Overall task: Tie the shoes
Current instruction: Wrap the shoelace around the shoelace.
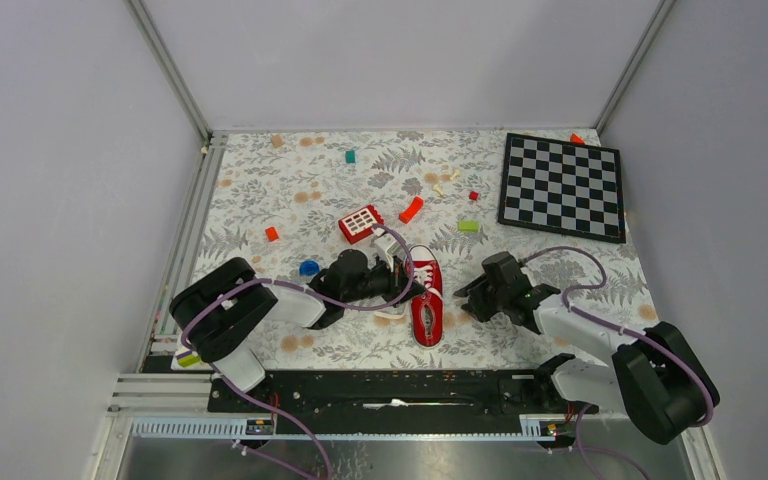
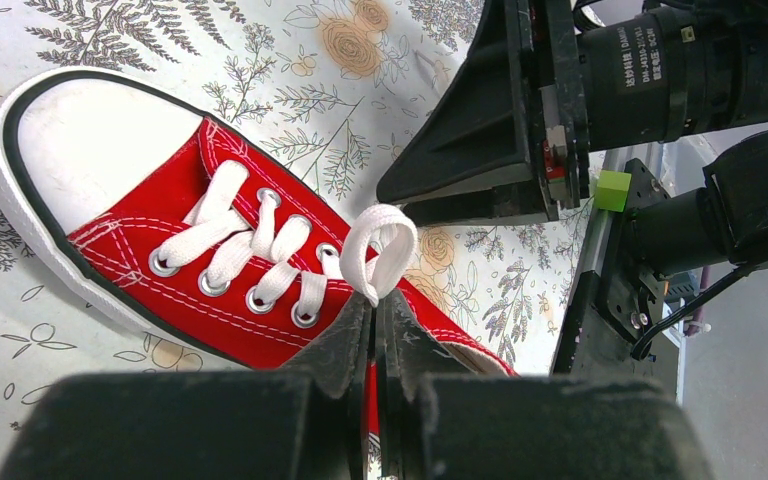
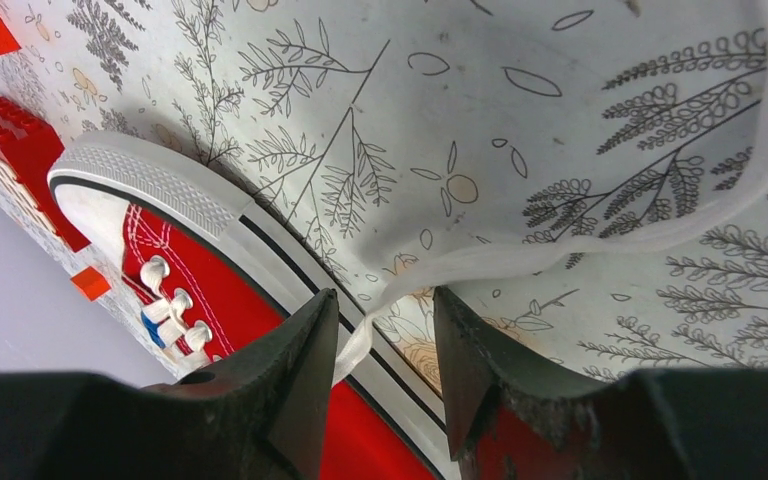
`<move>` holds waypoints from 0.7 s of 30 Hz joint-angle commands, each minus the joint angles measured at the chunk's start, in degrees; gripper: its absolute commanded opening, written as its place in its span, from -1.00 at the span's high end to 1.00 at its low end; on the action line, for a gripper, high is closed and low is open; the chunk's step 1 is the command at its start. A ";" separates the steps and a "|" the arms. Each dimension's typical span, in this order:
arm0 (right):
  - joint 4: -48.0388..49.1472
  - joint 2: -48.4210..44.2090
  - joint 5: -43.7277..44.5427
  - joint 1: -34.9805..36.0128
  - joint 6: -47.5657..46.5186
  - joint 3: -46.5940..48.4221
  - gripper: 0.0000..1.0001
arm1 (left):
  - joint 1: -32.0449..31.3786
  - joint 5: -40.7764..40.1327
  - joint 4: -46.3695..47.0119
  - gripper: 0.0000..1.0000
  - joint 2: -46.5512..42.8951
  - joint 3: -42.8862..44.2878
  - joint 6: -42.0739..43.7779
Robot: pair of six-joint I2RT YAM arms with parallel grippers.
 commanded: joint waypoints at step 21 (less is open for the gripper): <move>-4.17 4.35 2.08 -0.36 -3.63 7.69 1.00 | 0.37 2.41 2.91 1.00 -2.41 0.50 0.90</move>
